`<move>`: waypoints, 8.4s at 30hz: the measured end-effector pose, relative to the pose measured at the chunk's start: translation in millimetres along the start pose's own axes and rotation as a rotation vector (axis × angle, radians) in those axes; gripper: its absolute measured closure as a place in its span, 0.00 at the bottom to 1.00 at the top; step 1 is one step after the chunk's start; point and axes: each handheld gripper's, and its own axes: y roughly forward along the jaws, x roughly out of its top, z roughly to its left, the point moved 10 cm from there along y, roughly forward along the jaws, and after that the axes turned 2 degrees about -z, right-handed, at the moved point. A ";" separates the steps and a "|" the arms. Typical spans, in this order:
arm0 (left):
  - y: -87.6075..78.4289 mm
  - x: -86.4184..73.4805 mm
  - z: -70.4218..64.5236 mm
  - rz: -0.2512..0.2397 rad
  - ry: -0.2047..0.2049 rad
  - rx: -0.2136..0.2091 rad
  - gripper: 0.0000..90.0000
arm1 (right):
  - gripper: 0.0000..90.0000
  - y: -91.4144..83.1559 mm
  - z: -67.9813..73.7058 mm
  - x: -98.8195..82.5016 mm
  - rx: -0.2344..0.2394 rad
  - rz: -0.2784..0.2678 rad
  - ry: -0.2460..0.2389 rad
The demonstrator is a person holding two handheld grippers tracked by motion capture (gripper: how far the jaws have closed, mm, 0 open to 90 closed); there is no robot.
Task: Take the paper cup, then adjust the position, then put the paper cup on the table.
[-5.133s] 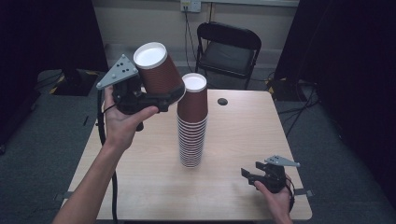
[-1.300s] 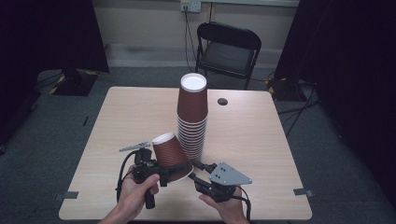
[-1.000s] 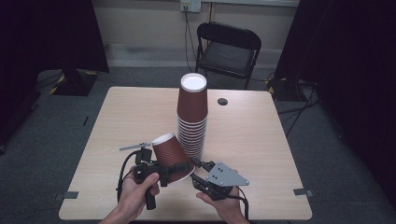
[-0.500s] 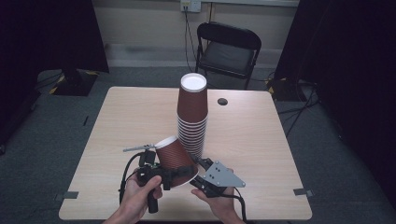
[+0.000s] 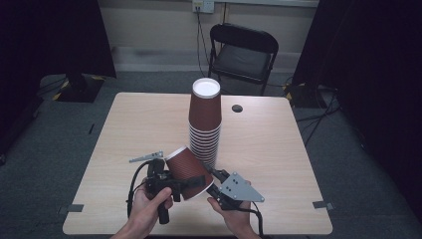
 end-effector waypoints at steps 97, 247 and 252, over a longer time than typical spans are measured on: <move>-25.3 -31.9 55.3 0.314 0.741 0.211 0.17 | 0.96 -24.8 -31.7 -75.5 0.272 0.662 0.296; -69.0 45.8 112.4 0.001 0.643 0.537 0.10 | 0.41 -85.1 -98.1 -99.9 0.051 0.640 0.435; -68.4 53.3 119.6 -0.010 0.661 0.550 0.10 | 0.41 -85.3 -102.1 -101.0 0.039 0.640 0.435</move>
